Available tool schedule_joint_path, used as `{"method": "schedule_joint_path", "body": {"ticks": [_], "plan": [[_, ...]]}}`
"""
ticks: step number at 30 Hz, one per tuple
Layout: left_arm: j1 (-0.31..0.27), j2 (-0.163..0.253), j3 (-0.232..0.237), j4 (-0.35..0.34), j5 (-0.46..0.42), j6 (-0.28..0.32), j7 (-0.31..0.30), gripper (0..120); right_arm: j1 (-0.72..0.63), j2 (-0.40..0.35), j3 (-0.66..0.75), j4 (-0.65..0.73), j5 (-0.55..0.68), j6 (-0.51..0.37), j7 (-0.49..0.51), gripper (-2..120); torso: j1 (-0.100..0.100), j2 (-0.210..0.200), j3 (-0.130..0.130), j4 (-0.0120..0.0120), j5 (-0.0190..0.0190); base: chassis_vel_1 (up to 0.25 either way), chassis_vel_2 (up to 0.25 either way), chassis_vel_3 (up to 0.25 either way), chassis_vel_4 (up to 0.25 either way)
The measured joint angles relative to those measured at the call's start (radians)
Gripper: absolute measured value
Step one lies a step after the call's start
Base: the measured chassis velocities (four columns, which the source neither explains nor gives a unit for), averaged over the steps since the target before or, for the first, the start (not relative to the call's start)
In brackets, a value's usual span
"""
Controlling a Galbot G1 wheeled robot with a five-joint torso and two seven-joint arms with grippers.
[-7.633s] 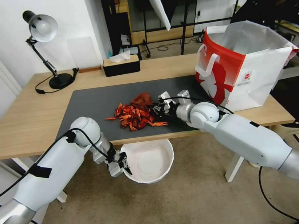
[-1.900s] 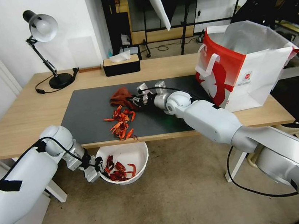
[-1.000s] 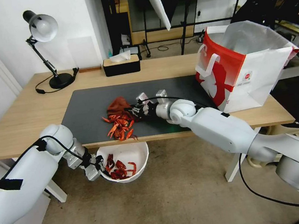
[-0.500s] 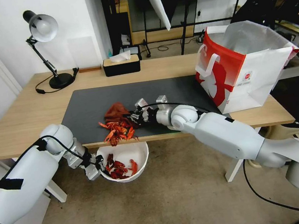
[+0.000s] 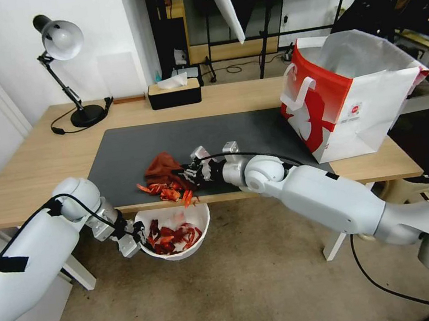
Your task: Sweep shrimp from table into container with towel, then put container into takeout bag.
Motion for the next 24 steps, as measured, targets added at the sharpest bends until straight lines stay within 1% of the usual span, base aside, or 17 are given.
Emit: {"method": "schedule_joint_path", "body": {"ticks": [11, 19, 24], "plan": [[-0.001, 0.0, -0.002, -0.002, 0.0, 0.006, 0.0, 0, -0.016, -0.046, -0.027, 0.099, 0.018, -0.009, 0.02, 7, 0.0, 0.0, 0.0, 0.0, 0.0, 0.0, 0.0, 0.0, 0.0], [0.0, -0.001, -0.005, -0.004, 0.0, 0.009, 0.0, 0, -0.049, -0.098, -0.039, 0.187, 0.022, -0.017, 0.023, 7, 0.0, 0.0, 0.0, 0.0, 0.0001, 0.0, 0.0, 0.0, 0.0], [0.003, -0.002, -0.007, -0.004, 0.0, 0.009, 0.0, 0, -0.069, -0.116, -0.042, 0.22, 0.024, -0.017, 0.023, 7, 0.0, 0.0, 0.0, -0.0002, 0.0, 0.0, 0.0, 0.0, 0.0]]}}
